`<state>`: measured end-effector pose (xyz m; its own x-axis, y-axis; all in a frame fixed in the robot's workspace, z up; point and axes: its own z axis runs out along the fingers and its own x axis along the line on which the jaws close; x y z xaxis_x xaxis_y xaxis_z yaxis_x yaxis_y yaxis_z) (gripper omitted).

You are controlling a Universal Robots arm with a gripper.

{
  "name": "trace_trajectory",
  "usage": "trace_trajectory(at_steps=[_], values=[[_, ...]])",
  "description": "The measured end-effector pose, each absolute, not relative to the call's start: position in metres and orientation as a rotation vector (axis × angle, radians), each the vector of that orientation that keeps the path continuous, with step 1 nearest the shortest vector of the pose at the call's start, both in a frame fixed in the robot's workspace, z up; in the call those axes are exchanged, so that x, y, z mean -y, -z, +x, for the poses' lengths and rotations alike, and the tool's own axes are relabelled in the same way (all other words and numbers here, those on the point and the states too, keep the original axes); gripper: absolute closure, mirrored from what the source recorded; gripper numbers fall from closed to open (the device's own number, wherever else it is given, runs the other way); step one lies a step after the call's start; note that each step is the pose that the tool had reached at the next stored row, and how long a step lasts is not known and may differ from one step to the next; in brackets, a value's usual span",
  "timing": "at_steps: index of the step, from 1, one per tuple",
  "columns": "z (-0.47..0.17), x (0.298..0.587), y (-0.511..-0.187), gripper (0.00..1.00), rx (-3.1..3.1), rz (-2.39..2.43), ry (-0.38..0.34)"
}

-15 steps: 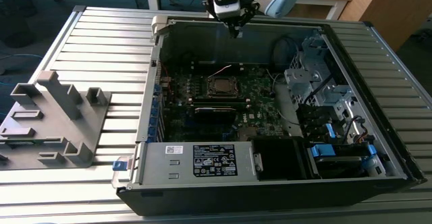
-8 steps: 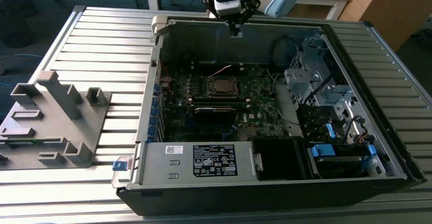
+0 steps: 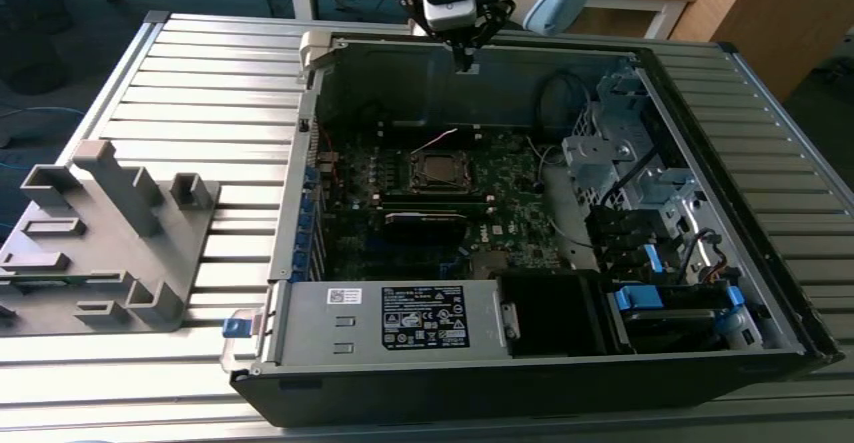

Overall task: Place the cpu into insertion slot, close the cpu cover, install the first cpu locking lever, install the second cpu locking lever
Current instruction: 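Install the first cpu locking lever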

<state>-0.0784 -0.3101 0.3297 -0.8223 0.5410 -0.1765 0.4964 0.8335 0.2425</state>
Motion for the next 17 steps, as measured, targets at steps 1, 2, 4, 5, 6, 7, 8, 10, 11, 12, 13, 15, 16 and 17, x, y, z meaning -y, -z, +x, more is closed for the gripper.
trace_trajectory(at_steps=[1, 2, 4, 5, 6, 7, 8, 10, 11, 12, 13, 15, 16, 17], values=[[-0.0784, 0.3101, -0.3297, 0.89, -2.776, 0.798, -0.273], [-0.0784, 0.3101, -0.3296, 0.89, -2.776, 0.798, -0.273], [-0.0784, 0.3101, -0.3296, 0.89, -2.776, 0.798, -0.273], [-0.0784, 0.3101, -0.3295, 0.89, -2.776, 0.798, -0.273], [-0.0785, 0.3105, -0.3295, 0.89, -2.776, 0.798, -0.273], [-0.0784, 0.3115, -0.3294, 0.89, -2.776, 0.798, -0.273], [-0.0785, 0.3111, -0.3291, 0.89, -2.776, 0.798, -0.272], [-0.0785, 0.3136, -0.3290, 0.89, -2.776, 0.798, -0.271], [-0.0785, 0.3140, -0.3290, 0.89, -2.776, 0.797, -0.271], [-0.0785, 0.3150, -0.3291, 0.89, -2.776, 0.798, -0.271], [-0.0785, 0.3149, -0.3291, 0.89, -2.776, 0.798, -0.271], [-0.0785, 0.3152, -0.3291, 0.89, -2.776, 0.798, -0.271], [-0.0785, 0.3152, -0.3291, 0.89, -2.776, 0.798, -0.271], [-0.0785, 0.3153, -0.3292, 0.89, -2.776, 0.798, -0.271]])
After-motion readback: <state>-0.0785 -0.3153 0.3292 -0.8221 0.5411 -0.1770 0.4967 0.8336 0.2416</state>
